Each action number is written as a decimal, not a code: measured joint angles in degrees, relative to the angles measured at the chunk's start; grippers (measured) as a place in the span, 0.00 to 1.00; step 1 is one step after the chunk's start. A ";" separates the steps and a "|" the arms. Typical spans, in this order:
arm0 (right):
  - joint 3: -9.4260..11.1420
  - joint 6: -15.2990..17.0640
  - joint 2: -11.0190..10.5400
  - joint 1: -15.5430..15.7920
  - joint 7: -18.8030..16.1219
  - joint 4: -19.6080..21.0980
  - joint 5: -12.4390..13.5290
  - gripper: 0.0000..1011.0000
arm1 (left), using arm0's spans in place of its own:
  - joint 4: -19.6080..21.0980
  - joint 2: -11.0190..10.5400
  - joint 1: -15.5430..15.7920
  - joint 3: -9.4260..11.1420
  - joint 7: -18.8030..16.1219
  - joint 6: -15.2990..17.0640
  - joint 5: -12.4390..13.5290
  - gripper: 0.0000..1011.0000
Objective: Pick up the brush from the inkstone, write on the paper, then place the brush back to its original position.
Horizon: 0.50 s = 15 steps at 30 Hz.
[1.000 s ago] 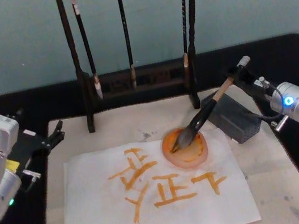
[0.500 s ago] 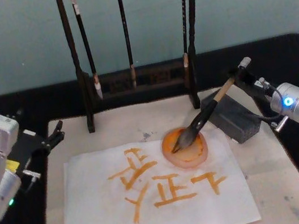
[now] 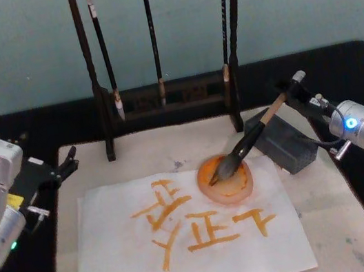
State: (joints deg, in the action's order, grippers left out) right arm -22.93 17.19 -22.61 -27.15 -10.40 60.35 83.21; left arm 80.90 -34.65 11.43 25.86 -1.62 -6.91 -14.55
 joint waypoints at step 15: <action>0.08 0.09 0.00 0.04 -0.06 0.05 -0.04 0.78 | 0.00 0.00 0.00 0.00 0.00 0.00 0.00 1.00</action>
State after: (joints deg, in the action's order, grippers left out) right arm -22.85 17.27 -22.60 -27.11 -10.46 60.40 83.17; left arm 80.90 -34.65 11.44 25.86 -1.62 -6.91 -14.55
